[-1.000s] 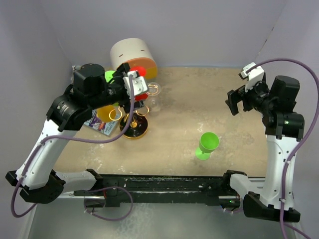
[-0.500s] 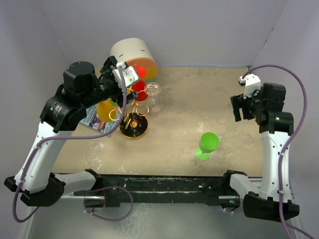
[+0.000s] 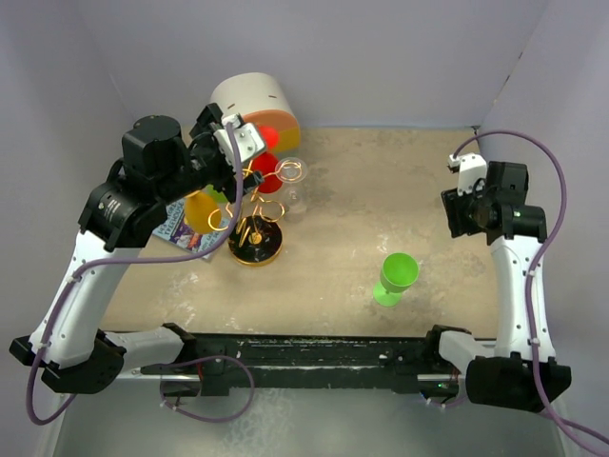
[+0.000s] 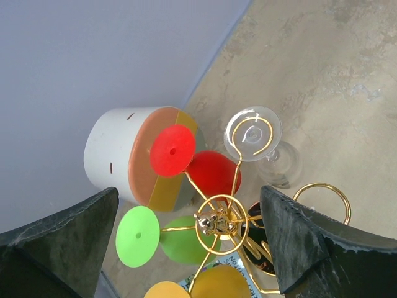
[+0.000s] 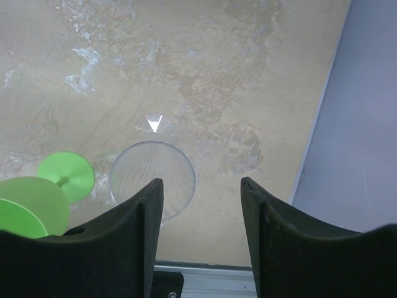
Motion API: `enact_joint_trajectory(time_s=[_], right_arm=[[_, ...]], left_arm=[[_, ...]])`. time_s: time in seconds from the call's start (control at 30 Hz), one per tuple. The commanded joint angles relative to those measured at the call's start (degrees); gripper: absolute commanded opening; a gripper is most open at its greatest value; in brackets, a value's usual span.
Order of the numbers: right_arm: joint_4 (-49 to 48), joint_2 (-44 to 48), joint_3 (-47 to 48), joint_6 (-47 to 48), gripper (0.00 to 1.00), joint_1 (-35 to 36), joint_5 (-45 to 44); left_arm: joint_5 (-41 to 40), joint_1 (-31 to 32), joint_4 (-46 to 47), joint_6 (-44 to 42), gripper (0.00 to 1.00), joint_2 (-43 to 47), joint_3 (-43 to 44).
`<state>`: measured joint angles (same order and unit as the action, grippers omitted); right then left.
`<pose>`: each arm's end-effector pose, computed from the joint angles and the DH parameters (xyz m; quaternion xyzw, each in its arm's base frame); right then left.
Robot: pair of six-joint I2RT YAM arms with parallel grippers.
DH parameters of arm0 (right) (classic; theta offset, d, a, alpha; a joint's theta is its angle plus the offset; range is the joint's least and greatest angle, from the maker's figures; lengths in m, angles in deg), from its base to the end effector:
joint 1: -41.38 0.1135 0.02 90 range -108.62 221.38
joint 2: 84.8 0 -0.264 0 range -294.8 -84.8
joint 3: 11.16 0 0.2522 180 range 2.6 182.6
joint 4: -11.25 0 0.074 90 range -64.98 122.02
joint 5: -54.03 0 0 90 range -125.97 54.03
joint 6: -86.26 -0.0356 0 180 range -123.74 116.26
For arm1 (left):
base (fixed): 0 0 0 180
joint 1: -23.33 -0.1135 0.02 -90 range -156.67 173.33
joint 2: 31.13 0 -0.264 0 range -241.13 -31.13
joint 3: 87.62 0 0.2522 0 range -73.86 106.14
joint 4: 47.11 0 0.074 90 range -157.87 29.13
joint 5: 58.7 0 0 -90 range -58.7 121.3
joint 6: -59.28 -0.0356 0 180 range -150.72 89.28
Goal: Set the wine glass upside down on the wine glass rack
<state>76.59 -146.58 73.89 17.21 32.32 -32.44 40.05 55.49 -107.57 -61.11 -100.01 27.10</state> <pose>0.2059 -0.0306 0.3724 -0.1070 0.9072 -0.0779 0.3994 0.1717 -0.1144 0.5131 0.4495 0.6502 -0.0698 0.6086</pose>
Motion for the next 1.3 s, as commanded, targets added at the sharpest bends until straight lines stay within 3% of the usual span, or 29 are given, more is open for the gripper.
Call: enact_joint_trajectory(time_s=[0.0,0.13,0.37,0.83,1.1,1.27], right_arm=[[-1.68,-1.73,0.12,-0.64,0.54,-0.17,0.47],[-2.29,-3.13,-0.41,-0.49,0.48,-0.17,0.77],[-3.63,-4.97,-1.89,-0.31,0.40,-0.17,1.66],[-4.12,-5.77,2.04,0.23,0.00,-0.17,3.36],[-3.04,-5.43,9.65,0.40,0.00,-0.16,4.78],[-2.01,-5.37,14.28,0.40,0.00,-0.08,6.67]], left_arm=[[-1.52,-0.72,5.20,2.97,1.00,0.14,-1.12],[-4.28,-1.39,7.44,4.94,0.99,-0.12,-2.26],[-2.12,-2.85,8.20,9.44,0.99,0.33,-2.04],[1.64,-4.82,8.40,11.98,0.99,1.02,-2.86],[4.00,-5.70,7.68,10.84,0.99,1.70,-1.24],[8.36,-6.85,9.13,17.10,0.99,2.39,-1.56]])
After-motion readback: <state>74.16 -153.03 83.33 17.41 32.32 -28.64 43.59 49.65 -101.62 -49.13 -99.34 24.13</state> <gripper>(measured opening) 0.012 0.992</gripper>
